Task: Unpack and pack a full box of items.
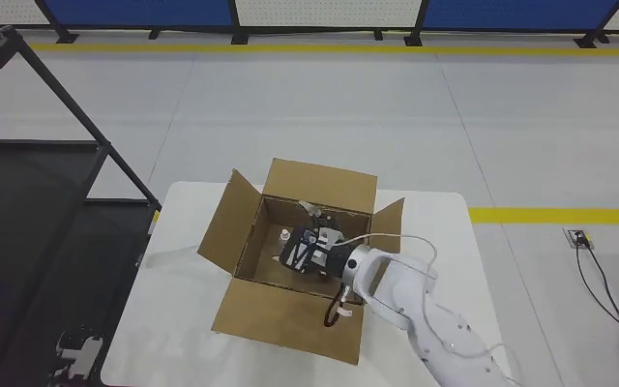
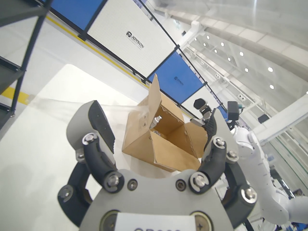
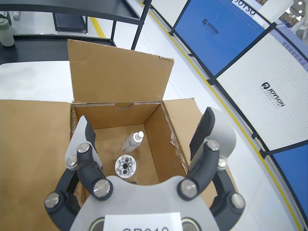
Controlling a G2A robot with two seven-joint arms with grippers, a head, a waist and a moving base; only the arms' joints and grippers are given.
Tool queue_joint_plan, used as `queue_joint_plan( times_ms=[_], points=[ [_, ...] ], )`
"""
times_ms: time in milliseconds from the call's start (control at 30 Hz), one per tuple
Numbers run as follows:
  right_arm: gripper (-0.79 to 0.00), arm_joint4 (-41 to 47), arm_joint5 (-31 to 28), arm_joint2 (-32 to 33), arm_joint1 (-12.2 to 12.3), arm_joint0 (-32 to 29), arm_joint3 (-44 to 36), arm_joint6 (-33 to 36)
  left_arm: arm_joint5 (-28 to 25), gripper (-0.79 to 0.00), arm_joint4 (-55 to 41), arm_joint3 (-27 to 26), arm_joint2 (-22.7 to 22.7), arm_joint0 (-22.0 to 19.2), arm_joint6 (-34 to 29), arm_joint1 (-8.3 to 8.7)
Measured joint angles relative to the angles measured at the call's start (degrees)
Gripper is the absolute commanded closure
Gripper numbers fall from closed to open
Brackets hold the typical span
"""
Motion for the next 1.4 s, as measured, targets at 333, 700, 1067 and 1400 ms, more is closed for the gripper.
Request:
queue_joint_plan(
  times_ms=[333, 700, 1067, 1400],
  points=[
    [-0.785, -0.3, -2.6, 6.1, 1.5, -7.5, -10.0, 4.8, -3.5, -0.785, 3.6, -0.3, 0.6, 0.6, -2.9, 0.29],
    [-0.785, -1.2, 0.7, 11.7, 2.5, -13.7, -12.2, -4.2, 5.0, -0.785, 5.6, 0.8, 7.3, -4.2, -12.5, 1.2],
    [-0.785, -2.1, 2.8, 21.7, 4.1, -26.9, -18.0, -13.4, 10.7, -0.785, 22.0, 5.9, 19.7, -15.2, -13.7, 1.84],
    [-0.785, -0.6, 3.2, 25.8, 4.8, -31.7, -18.4, -16.6, 11.5, -0.785, 26.8, 5.6, 25.9, -16.7, -13.5, 2.33]
  ],
)
